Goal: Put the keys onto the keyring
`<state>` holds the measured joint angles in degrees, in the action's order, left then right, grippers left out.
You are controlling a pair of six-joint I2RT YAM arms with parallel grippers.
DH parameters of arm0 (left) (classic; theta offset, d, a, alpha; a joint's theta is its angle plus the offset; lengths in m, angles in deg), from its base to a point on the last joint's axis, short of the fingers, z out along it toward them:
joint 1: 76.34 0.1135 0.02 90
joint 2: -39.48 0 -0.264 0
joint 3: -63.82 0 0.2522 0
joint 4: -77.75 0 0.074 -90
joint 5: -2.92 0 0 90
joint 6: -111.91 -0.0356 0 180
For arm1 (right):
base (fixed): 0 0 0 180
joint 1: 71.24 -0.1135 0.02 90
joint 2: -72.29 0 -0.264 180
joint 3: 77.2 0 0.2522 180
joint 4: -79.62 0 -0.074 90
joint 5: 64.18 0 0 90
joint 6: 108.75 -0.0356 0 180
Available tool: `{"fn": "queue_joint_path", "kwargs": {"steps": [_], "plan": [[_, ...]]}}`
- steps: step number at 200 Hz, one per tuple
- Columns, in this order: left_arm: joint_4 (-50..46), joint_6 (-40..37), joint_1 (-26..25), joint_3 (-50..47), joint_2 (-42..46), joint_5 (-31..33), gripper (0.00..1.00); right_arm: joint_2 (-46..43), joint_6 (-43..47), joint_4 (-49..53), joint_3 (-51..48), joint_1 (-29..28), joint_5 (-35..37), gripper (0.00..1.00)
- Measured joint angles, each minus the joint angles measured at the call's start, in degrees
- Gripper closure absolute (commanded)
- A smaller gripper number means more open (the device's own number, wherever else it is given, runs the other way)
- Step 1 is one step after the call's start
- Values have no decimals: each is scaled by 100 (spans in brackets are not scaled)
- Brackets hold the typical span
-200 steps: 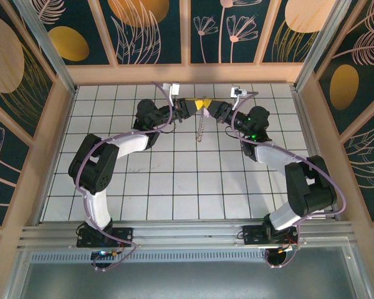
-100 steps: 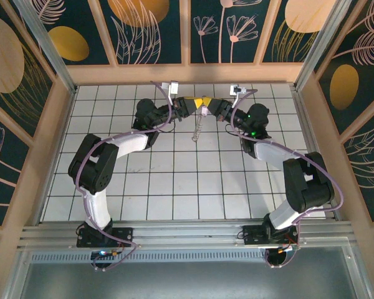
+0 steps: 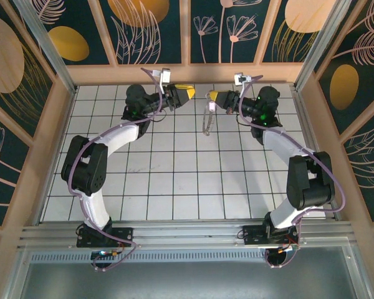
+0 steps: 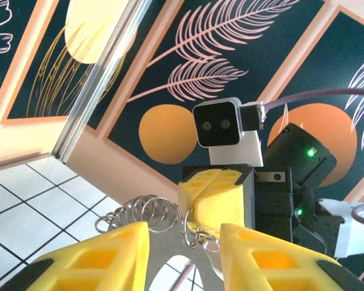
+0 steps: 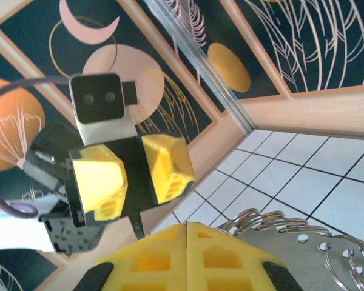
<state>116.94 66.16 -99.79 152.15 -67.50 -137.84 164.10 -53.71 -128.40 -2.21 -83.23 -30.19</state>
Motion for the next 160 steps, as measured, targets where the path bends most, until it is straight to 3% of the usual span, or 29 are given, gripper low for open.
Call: {"fn": "queue_joint_path", "kwargs": {"steps": [74,160], "plan": [[-1687,-1049,0,896,-70,-992,63,632,1504,2076,1117,103,-1117,100],[-2332,-1412,0,914,-424,-1207,63,800,1360,1971,1099,103,-1255,100]]}}
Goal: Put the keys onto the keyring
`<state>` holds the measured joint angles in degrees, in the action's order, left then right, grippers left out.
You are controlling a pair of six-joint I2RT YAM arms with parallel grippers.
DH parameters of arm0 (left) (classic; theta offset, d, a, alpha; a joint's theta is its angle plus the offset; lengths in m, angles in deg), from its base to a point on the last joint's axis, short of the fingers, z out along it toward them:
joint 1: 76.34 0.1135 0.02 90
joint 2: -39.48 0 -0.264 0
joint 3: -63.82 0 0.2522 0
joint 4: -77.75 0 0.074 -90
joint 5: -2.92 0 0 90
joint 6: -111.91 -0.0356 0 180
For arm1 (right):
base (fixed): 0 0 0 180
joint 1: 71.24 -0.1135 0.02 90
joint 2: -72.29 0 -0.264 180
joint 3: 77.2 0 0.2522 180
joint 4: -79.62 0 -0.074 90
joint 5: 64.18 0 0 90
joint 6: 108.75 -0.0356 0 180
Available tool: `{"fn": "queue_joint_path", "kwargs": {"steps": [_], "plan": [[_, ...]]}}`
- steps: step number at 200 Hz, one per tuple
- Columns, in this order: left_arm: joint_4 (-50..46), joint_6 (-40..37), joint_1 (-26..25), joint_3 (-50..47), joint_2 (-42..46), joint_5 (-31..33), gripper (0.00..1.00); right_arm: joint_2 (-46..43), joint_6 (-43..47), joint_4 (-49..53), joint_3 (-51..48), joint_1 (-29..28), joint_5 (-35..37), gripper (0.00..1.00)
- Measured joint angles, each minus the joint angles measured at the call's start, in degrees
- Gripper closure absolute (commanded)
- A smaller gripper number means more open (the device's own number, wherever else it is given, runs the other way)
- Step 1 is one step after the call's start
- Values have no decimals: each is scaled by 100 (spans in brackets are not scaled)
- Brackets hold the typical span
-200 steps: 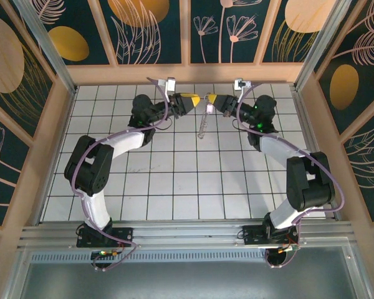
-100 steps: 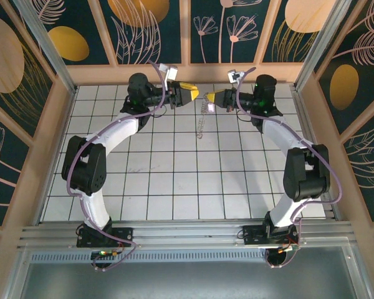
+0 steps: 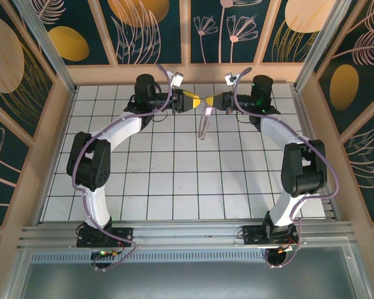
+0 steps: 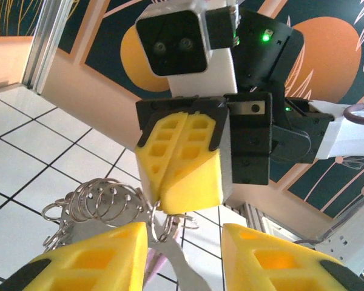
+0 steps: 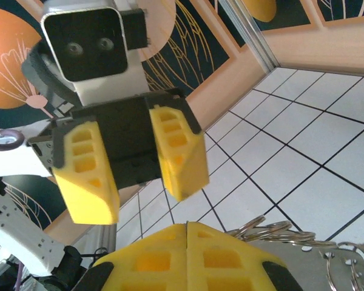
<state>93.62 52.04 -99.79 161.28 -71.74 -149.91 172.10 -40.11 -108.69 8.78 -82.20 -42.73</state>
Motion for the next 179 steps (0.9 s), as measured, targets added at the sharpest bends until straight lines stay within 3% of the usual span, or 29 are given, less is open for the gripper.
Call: {"fn": "queue_joint_path", "kwargs": {"steps": [125,179], "plan": [[485,448,-57,0,-308,-85,65,52,-146,-219,-31,-39,-11,100],[568,518,-142,17,-332,-107,71,125,-149,-221,-33,-83,-15,100]]}}
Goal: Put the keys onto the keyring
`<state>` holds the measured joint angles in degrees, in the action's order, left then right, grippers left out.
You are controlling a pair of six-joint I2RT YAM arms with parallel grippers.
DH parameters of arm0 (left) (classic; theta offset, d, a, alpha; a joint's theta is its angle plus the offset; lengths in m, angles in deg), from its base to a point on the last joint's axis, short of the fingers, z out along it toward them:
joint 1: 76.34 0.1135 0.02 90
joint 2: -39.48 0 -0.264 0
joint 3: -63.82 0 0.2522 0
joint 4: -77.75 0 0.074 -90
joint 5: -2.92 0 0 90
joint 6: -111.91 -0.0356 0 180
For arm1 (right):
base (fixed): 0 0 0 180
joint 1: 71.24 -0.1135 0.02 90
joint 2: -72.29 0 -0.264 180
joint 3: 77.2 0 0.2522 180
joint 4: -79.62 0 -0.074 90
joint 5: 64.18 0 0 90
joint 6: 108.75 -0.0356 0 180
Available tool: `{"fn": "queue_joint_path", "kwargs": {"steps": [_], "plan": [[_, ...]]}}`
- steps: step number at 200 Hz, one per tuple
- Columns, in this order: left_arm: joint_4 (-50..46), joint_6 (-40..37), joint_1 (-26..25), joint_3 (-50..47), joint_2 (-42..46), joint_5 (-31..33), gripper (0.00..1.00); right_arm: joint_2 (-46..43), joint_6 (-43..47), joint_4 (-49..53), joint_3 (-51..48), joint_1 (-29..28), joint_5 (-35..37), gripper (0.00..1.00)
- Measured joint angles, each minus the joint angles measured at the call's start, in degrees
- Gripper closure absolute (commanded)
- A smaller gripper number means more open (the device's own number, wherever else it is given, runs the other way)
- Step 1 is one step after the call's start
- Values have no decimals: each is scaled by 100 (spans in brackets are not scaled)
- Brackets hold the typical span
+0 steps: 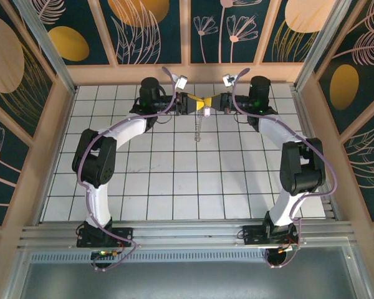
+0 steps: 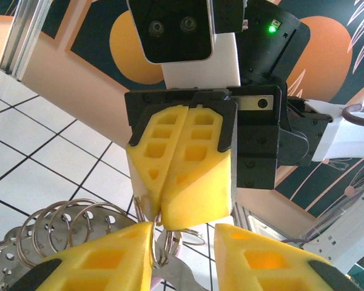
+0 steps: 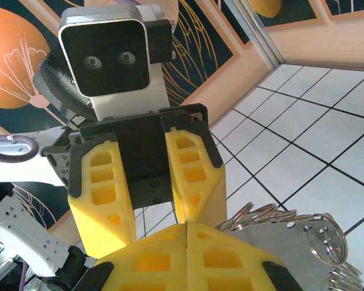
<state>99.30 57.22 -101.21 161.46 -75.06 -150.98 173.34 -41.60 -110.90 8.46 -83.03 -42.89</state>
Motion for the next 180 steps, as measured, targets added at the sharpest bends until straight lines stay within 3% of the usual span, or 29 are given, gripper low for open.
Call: {"fn": "queue_joint_path", "kwargs": {"steps": [27,56,91,106,115,180], "plan": [[46,33,0,20,-37,2,80,4,0,-39,2,0,-20,100],[76,101,0,22,-66,74,100,4,2,-57,0,0,-72,100],[153,184,-2,22,-72,120,100,4,0,-118,2,2,-74,100],[214,229,-2,4,-72,151,100,4,-26,-133,2,2,-52,73],[332,271,-11,-35,-72,179,100,2,-66,-170,-7,2,2,66],[1158,730,-98,-455,-70,446,100,-723,-457,-782,-905,286,356,56]]}}
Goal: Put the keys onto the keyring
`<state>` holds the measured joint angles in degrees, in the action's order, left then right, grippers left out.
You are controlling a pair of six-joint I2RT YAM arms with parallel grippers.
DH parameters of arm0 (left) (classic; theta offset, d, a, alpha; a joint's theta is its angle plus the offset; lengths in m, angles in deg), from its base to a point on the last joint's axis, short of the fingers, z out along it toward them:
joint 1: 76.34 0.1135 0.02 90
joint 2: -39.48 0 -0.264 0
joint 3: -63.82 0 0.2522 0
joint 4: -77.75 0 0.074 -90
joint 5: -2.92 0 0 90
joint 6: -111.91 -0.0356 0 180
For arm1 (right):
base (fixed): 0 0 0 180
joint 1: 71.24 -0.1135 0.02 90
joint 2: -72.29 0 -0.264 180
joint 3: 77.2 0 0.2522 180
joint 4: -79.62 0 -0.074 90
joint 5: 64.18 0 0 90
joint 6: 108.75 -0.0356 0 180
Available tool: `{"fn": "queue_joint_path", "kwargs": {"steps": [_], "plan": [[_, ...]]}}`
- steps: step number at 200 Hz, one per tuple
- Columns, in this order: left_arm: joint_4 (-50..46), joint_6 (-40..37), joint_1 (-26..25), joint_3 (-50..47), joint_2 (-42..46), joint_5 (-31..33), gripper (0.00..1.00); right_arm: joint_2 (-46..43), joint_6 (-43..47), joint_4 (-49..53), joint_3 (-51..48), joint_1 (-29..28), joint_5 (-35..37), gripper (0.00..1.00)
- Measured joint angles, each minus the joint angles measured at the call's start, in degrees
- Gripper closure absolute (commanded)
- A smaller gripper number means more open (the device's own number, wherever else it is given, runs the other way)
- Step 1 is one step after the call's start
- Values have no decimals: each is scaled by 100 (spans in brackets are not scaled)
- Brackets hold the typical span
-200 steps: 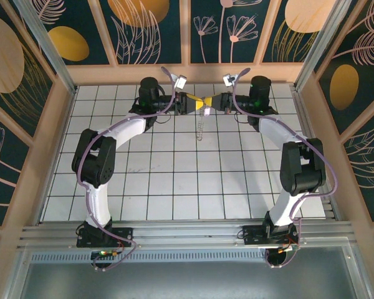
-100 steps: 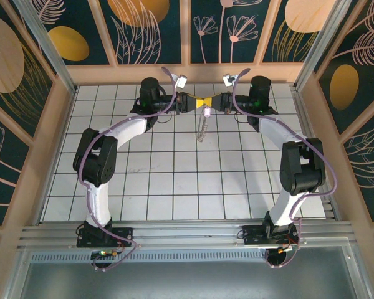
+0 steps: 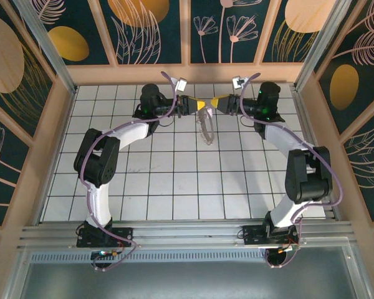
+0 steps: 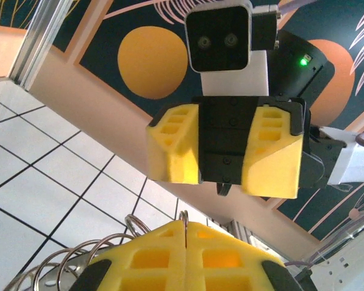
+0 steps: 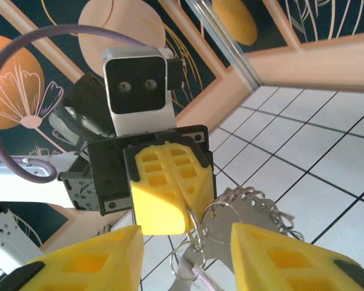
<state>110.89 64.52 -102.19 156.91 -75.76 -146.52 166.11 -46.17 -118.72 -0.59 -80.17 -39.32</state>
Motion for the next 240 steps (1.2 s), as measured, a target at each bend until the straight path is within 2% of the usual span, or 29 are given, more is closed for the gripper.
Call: {"fn": "queue_joint_path", "kwargs": {"steps": [70,138,160,217,240], "plan": [[214,149,0,-55,205,-13,100,-205,-223,-837,-737,4,63,54],[284,170,-22,-57,313,-76,100,-70,-494,-1591,-817,-164,22,54],[284,190,-39,-57,313,-79,100,-11,-511,-1707,-815,-256,-59,61],[284,208,-44,-57,313,-79,100,11,-603,-1937,-887,-286,-133,98],[284,208,-44,-57,313,-76,100,11,-592,-1937,-968,-286,-138,100]]}}
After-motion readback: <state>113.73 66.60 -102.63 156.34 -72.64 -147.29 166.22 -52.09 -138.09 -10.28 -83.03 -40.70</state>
